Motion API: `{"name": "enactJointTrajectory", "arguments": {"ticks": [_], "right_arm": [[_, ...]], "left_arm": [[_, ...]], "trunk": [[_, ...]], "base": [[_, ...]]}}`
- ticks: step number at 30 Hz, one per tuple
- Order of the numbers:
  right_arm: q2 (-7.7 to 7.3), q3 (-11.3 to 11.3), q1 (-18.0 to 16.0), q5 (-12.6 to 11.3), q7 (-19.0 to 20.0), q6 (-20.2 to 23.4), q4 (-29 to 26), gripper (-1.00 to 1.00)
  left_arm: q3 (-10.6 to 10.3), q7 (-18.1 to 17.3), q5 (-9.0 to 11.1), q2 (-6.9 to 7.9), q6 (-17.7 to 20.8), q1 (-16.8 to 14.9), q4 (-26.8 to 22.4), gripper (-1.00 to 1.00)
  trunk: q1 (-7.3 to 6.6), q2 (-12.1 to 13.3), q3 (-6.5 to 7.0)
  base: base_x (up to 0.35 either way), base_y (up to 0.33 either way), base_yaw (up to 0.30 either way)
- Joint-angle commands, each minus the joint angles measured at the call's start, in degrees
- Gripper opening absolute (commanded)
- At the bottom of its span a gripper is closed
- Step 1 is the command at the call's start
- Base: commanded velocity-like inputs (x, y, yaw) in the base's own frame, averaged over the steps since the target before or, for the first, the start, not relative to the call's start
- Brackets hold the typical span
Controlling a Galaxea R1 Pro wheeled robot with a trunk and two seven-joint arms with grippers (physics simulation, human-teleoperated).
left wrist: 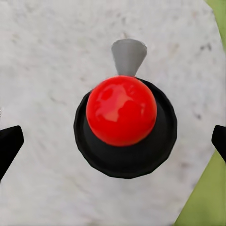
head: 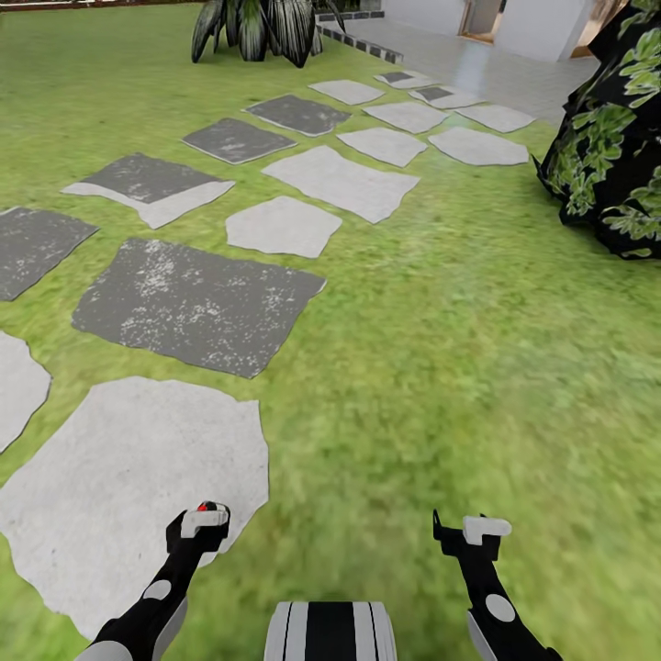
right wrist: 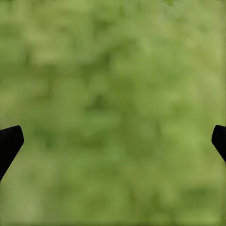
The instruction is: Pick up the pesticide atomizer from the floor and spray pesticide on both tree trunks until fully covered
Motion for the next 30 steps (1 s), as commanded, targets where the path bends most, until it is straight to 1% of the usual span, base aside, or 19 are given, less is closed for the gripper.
{"name": "enactJointTrajectory", "arguments": {"ticks": [1, 6, 22, 30], "right_arm": [[0.00, 0.00, 0.00, 0.00, 0.00, 0.00, 0.01, 1.00], [0.00, 0.00, 0.00, 0.00, 0.00, 0.00, 0.00, 1.00], [-0.02, 0.00, 0.00, 0.00, 0.03, 0.00, 0.02, 1.00], [-0.09, 0.00, 0.00, 0.00, 0.01, 0.00, 0.02, 1.00]], "left_arm": [[0.00, 0.00, 0.00, 0.00, 0.00, 0.00, 0.00, 1.00], [0.00, 0.00, 0.00, 0.00, 0.00, 0.00, 0.00, 1.00], [0.00, 0.00, 0.01, 0.00, 0.00, 0.00, -0.08, 1.00], [0.03, 0.00, 0.08, 0.00, 0.00, 0.00, -0.09, 1.00]], "trunk": [[0.00, 0.00, 0.08], [0.00, 0.00, 0.29], [0.00, 0.00, 0.32], [0.00, 0.00, 0.80]], "base": [[0.000, 0.000, 0.000], [0.000, 0.000, 0.000], [0.000, 0.000, 0.000], [0.000, 0.000, 0.000]]}}
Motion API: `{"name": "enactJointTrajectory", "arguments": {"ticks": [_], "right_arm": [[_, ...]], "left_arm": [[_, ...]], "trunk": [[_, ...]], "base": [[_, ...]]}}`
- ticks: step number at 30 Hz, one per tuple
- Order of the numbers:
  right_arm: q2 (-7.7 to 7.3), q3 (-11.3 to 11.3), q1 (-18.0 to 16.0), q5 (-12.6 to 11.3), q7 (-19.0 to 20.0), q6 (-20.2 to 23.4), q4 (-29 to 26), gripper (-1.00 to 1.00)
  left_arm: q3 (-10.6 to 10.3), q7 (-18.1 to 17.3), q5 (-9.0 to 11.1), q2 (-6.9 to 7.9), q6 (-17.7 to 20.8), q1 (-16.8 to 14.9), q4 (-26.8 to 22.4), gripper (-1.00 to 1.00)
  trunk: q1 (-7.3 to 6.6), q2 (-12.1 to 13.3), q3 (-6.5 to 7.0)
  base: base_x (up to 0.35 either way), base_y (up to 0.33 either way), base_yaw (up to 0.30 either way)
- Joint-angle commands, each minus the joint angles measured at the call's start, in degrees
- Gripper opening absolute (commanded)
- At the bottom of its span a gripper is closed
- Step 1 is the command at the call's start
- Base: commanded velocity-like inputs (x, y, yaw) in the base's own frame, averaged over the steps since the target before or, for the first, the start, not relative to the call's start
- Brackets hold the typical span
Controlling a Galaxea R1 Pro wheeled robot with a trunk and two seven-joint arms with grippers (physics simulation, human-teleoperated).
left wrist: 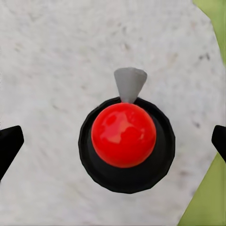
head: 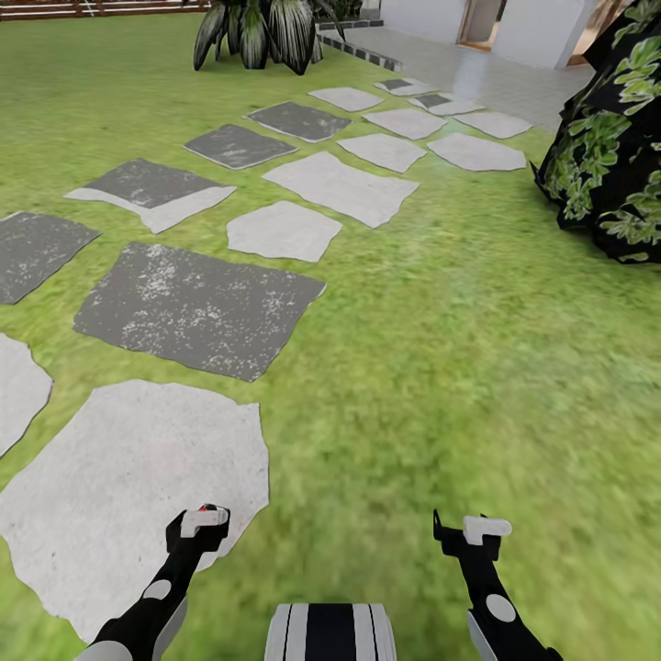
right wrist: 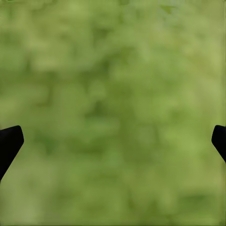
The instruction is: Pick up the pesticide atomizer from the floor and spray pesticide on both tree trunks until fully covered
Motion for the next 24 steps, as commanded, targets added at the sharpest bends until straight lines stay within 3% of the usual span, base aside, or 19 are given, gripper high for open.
{"name": "enactJointTrajectory", "arguments": {"ticks": [1, 24], "right_arm": [[0.00, 0.00, 0.00, 0.00, 0.00, 0.00, 0.00, 1.00], [0.00, 0.00, 0.00, 0.00, 0.00, 0.00, 0.00, 1.00]], "left_arm": [[0.00, 0.00, 0.00, 0.00, 0.00, 0.00, 0.00, 1.00], [-0.01, 0.00, -0.01, 0.00, 0.00, 0.00, 0.00, 1.00]], "trunk": [[0.00, 0.00, 0.03], [0.00, 0.00, 0.14]], "base": [[0.000, 0.000, 0.000], [-0.019, 0.000, 0.000]]}}
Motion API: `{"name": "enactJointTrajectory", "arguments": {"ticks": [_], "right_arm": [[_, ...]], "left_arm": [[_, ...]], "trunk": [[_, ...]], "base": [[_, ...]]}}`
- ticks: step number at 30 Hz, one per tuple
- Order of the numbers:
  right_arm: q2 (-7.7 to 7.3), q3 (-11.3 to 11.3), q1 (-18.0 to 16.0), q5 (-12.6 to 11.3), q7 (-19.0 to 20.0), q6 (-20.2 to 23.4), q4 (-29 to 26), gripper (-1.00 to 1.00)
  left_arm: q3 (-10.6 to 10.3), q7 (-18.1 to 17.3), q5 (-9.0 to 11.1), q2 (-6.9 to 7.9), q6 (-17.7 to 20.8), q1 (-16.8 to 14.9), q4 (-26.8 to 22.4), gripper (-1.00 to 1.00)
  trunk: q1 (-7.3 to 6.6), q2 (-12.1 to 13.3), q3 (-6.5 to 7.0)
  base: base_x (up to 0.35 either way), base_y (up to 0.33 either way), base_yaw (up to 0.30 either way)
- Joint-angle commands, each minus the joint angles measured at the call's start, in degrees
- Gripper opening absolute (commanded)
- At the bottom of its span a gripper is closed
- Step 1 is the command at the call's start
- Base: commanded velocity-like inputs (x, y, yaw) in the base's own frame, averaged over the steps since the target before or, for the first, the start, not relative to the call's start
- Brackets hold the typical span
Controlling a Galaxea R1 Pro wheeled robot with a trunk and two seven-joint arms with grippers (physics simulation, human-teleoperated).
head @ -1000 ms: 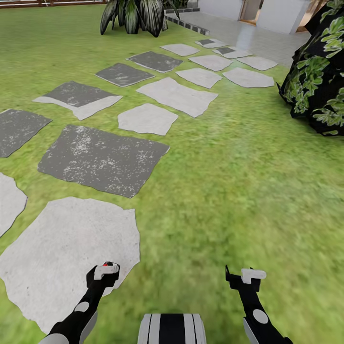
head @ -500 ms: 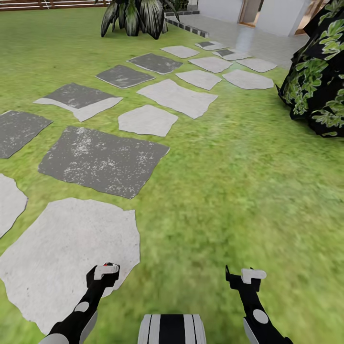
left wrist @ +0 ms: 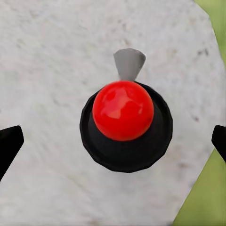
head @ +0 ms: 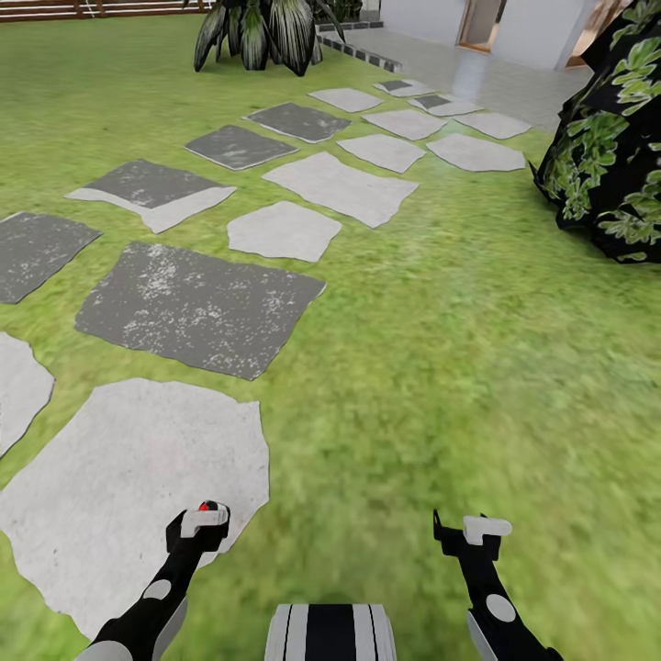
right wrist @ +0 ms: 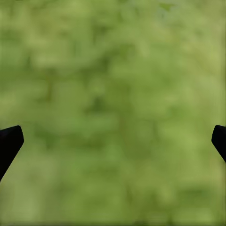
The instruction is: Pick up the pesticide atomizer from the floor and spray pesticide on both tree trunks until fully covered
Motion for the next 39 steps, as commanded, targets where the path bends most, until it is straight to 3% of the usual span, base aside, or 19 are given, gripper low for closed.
{"name": "enactJointTrajectory", "arguments": {"ticks": [1, 31, 32, 39], "right_arm": [[0.00, 0.00, 0.00, 0.00, 0.01, 0.00, 0.00, 1.00], [0.00, 0.00, 0.00, 0.00, 0.04, 0.00, 0.00, 1.00], [0.00, 0.00, 0.00, 0.00, 0.02, 0.00, 0.00, 1.00], [0.00, 0.00, 0.00, 0.00, 0.00, 0.00, 0.00, 1.00]], "left_arm": [[0.00, 0.00, 0.01, 0.00, 0.00, 0.00, 0.00, 1.00], [-0.01, 0.00, 0.01, 0.00, 0.00, 0.00, 0.00, 1.00], [-0.01, 0.00, 0.00, 0.00, 0.00, 0.00, 0.00, -1.00], [0.07, 0.00, 0.00, 0.00, 0.00, 0.00, 0.00, -1.00]], "trunk": [[0.00, 0.00, 0.03], [0.00, 0.00, 0.72], [0.00, 0.00, 0.72], [0.00, 0.00, 0.72]], "base": [[0.000, 0.000, 0.000], [0.000, 0.000, 0.000], [0.000, 0.000, 0.000], [0.000, 0.000, 0.000]]}}
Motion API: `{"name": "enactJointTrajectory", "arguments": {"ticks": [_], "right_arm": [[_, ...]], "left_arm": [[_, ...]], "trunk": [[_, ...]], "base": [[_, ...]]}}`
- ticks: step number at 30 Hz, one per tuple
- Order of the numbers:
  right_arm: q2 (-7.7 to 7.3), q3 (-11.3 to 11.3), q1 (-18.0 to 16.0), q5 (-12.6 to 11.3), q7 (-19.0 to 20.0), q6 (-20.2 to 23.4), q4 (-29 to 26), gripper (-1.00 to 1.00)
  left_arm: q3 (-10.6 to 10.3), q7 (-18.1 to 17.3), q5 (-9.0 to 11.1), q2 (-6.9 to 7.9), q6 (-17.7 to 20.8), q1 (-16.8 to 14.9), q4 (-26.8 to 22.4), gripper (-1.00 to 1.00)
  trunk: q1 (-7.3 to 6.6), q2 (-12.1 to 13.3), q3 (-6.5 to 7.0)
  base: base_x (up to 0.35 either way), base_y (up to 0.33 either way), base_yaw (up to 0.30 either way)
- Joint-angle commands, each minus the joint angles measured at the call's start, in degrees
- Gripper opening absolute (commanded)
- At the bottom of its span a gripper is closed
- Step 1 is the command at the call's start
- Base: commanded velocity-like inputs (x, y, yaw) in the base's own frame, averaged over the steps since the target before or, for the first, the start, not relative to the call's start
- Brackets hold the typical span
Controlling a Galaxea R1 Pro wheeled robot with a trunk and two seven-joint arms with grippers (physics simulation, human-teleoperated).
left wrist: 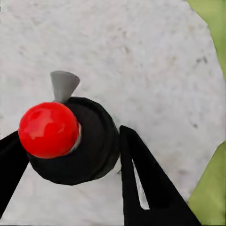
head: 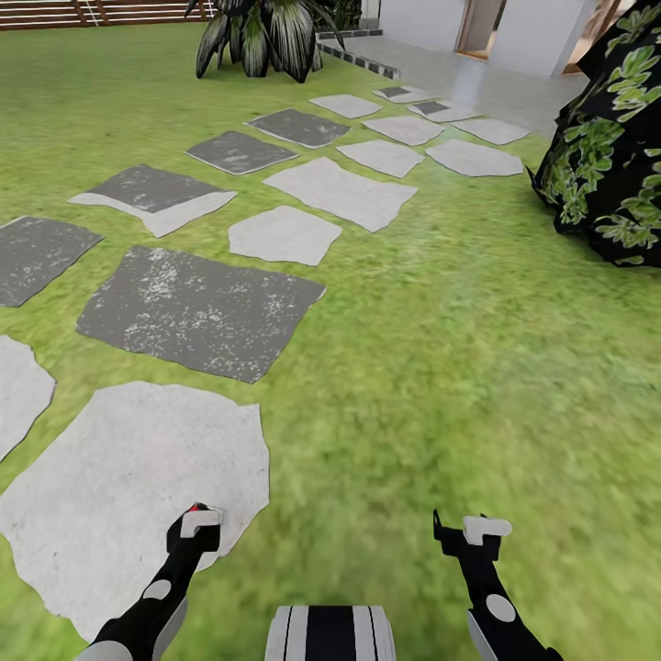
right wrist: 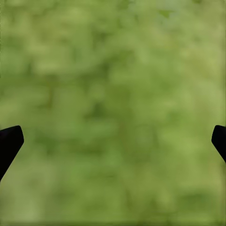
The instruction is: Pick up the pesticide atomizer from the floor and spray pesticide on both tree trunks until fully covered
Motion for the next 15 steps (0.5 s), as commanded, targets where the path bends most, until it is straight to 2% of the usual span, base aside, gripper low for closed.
{"name": "enactJointTrajectory", "arguments": {"ticks": [1, 15], "right_arm": [[0.00, 0.00, 0.00, 0.00, 0.01, 0.00, 0.00, 1.00], [0.00, 0.00, 0.00, 0.00, 0.00, 0.00, 0.00, 1.00]], "left_arm": [[0.00, 0.08, -0.14, 0.00, 0.01, 0.00, -0.01, -1.00], [0.01, 0.08, -0.13, 0.00, 0.01, 0.00, -0.27, -1.00]], "trunk": [[0.00, 0.00, 0.00], [0.00, 0.00, 0.00]], "base": [[0.000, 0.000, 0.000], [0.000, 0.000, 0.000]]}}
